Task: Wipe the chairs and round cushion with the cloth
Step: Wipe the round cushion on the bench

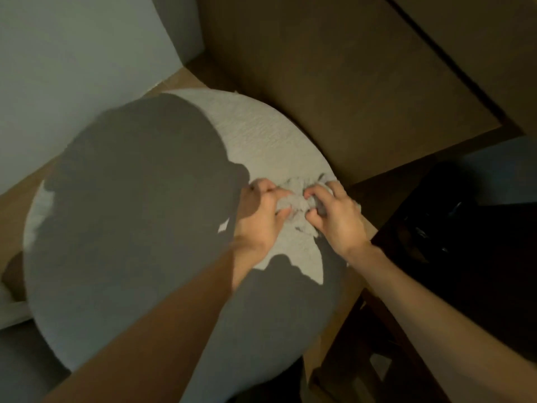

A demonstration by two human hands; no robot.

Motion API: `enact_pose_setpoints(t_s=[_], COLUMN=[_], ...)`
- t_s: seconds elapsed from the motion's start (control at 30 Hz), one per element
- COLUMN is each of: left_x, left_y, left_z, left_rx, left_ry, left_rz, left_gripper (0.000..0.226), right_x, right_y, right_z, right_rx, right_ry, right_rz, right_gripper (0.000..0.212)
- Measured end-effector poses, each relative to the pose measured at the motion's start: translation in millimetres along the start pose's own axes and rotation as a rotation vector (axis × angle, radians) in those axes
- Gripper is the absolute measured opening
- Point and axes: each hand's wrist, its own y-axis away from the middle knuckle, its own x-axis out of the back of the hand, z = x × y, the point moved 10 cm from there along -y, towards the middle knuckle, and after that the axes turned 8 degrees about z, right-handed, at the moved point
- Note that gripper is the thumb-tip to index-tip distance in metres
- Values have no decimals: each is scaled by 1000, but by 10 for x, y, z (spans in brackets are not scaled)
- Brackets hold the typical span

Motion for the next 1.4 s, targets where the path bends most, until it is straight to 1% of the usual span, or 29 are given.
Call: enact_pose_setpoints(t_s=[0.13, 0.23, 0.33, 0.37, 0.4, 0.43, 0.5, 0.53, 0.6, 0.63, 0.67, 0.73, 0.8, 0.9, 1.03, 1.07, 1.17, 1.23, 1.3, 1.37, 1.4], left_x=[-172, -250, -253, -198, -88, 82, 531, 753, 1140, 1312, 1473, 1759, 1962, 2121, 1878, 1837, 1802, 1726, 1659, 1620, 1589], left_y=[711, 1186, 1499, 1539, 1535, 1481, 1301, 1185, 900, 742, 586, 299, 50, -263, -347, -322, -233, -149, 12, 254, 393], left_z=[141, 152, 45, 5, -29, -90, -278, -381, -572, -711, -868, -1157, -1364, -1693, -2098, -2126, -2058, -2019, -1936, -1739, -1665], left_rx=[-78, -100, -88, -95, -102, -95, -26, -2, -23, 0, 51, 118, 134, 204, 268, 259, 206, 191, 190, 129, 127], left_ry=[-33, -9, 12, 3, -1, 10, 50, 34, -23, -50, -75, -120, -146, -136, -228, -238, -169, -133, -136, -148, -141], left_rz=[-88, -181, -283, -283, -249, -170, 25, 101, 207, 241, 267, 311, 324, 344, 200, 198, 245, 225, 196, 247, 270], left_gripper=[30, 29, 34, 35, 35, 34, 32, 30, 22, 19, 19, 31, 39, 37, 43, 41, 28, 20, 25, 28, 29], right_x=[-67, -194, -243, -227, -189, -136, -37, -19, -41, -77, -117, -215, -343, -628, -1128, -1172, -1142, -1139, -1129, -1102, -1073], right_y=[856, 1356, 1567, 1552, 1485, 1367, 1031, 826, 377, 145, -83, -516, -898, -1316, -1481, -1487, -1418, -1283, -1076, -818, -679], right_z=[182, 217, 109, 35, -65, -204, -564, -776, -1200, -1408, -1609, -1970, -2213, -2393, -2405, -2372, -2364, -2345, -2284, -2186, -2120], right_rx=[-164, -293, -336, -313, -268, -207, -81, -20, 97, 149, 198, 280, 295, 274, 305, 305, 335, 341, 333, 322, 312], right_ry=[-89, -147, -191, -196, -202, -212, -241, -244, -218, -203, -191, -180, -185, -153, 87, 123, 116, 67, 47, 27, 10], right_rz=[-35, -104, -206, -233, -239, -225, -174, -153, -120, -110, -102, -80, -49, -14, -138, -148, -157, -208, -260, -303, -316], right_gripper=[27, 26, 26, 28, 28, 29, 28, 27, 27, 28, 28, 27, 25, 28, 34, 35, 37, 37, 37, 37, 37])
